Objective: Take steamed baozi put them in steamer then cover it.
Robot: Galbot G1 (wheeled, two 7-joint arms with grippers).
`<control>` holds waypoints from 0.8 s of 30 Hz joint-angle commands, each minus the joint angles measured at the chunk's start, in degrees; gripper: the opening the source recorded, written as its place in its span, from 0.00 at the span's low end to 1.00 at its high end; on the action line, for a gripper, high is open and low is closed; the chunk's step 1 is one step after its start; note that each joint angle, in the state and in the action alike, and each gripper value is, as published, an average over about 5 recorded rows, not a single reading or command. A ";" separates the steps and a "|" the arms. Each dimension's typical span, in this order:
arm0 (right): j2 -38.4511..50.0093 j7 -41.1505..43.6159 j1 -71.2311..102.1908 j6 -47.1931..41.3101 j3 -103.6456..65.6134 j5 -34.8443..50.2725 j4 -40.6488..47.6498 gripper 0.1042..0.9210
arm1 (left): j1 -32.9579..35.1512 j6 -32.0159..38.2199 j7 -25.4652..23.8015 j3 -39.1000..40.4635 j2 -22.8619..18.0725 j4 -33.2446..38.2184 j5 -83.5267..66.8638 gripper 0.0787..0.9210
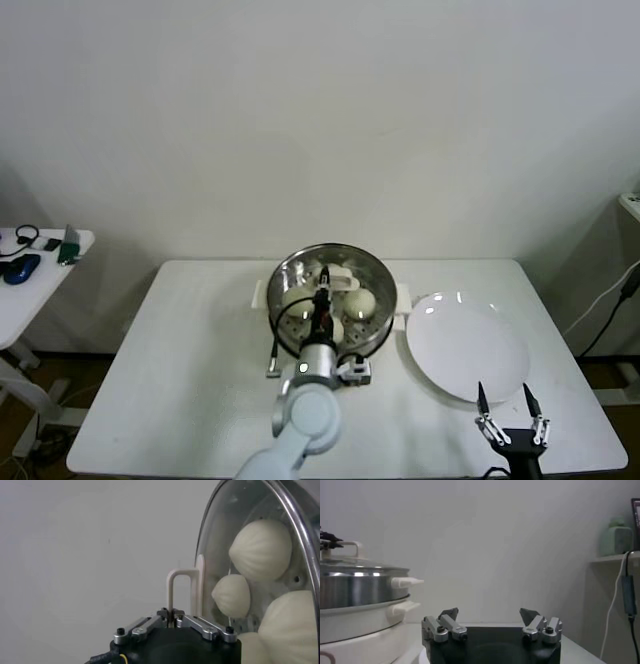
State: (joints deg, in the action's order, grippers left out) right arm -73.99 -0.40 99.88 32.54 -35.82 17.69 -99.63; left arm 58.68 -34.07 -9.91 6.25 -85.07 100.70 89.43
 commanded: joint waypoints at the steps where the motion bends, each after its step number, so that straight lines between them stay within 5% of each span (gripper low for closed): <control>1: 0.16 -0.39 0.01 -1.73 0.05 -0.06 -0.17 0.88 | 0.39 -0.34 -1.47 1.26 2.28 4.99 -4.46 0.12; 12: 0.54 -2.99 0.34 -6.95 0.30 0.58 -1.16 0.88 | 2.59 -2.25 -0.88 2.02 9.22 16.18 -19.62 0.50; 18: 2.37 -3.69 1.25 -7.64 0.95 0.15 -3.16 0.88 | 7.36 3.35 7.00 -5.68 13.99 23.29 -38.92 0.71; 24: 2.23 -3.77 0.65 -8.14 1.01 -1.32 -3.83 0.88 | 13.78 16.56 16.64 -20.06 13.94 26.76 -63.26 0.87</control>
State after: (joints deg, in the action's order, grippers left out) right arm -72.24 -3.28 100.79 26.30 -35.19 17.63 -102.21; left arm 64.20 -32.24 -5.91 3.15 -74.81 117.87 62.99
